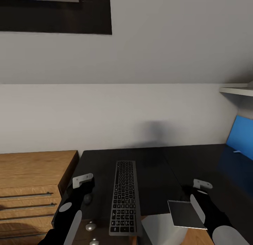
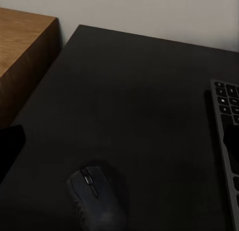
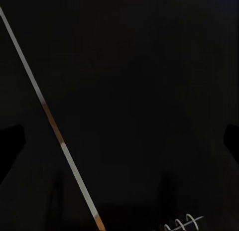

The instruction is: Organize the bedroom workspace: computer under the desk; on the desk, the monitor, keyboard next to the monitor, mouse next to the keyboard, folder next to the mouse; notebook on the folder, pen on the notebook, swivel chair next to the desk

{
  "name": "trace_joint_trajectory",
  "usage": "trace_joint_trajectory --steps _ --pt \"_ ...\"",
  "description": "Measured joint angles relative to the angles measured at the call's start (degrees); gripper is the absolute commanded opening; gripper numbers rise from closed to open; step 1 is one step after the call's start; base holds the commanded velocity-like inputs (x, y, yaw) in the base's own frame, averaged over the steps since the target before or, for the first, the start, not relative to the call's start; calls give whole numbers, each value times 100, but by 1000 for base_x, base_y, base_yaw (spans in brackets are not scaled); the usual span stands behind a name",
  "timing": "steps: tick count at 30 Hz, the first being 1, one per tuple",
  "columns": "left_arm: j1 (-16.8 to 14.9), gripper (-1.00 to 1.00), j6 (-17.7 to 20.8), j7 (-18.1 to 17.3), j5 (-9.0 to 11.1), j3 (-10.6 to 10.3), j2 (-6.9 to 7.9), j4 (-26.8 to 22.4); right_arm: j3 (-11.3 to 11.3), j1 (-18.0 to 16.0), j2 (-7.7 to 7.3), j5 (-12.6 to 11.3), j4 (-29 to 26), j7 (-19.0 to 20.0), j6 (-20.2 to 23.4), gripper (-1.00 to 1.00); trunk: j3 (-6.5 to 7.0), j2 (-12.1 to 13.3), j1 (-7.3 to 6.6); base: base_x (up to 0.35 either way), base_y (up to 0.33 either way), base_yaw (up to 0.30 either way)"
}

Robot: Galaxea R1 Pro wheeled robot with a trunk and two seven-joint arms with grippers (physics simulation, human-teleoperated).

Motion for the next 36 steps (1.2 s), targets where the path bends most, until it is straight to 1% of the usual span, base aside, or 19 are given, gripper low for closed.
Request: trace_joint_trajectory --steps 3,4,8,9,11,15,19,20,29,30,36 --pt "0 100 0 0 -2 0 0 0 3 2 3 -1 -76 -6 -37 100 0 0 0 0 0 0" --pt "0 100 0 0 -3 0 0 0 10 12 24 2 -357 -12 -41 100 1 0 0 0 0 0" --pt "0 100 0 0 -3 0 0 5 13 82 89 0 -1001 -28 -14 100 0 0 0 0 0 0" --pt "0 100 0 0 -3 0 0 3 15 168 131 2 -1290 -31 18 100 0 0 0 0 0 0" --pt "0 100 0 0 -3 0 0 1 17 480 229 8 -1881 -34 162 100 0 0 0 0 0 0" --pt "0 100 0 0 -3 0 0 0 18 766 315 6 -2434 -33 343 100 0 0 0 0 0 0" --pt "0 100 0 0 -2 0 0 0 19 904 403 4 -2784 -32 449 100 0 0 0 -15 0 0" --pt "0 100 0 0 -2 0 0 0 24 981 527 -1 -2995 -31 514 100 0 0 1 -100 0 0" --pt "0 100 0 0 -3 1 0 0 28 1006 574 -3 -3042 -32 522 100 0 0 3 -253 0 0" --pt "0 100 0 0 -3 1 0 0 29 1009 698 2 -3052 -32 496 100 0 0 4 -335 5 0" --pt "0 100 1 0 -5 4 0 -6 21 1006 754 7 -3056 -29 477 100 0 0 4 -336 71 0"
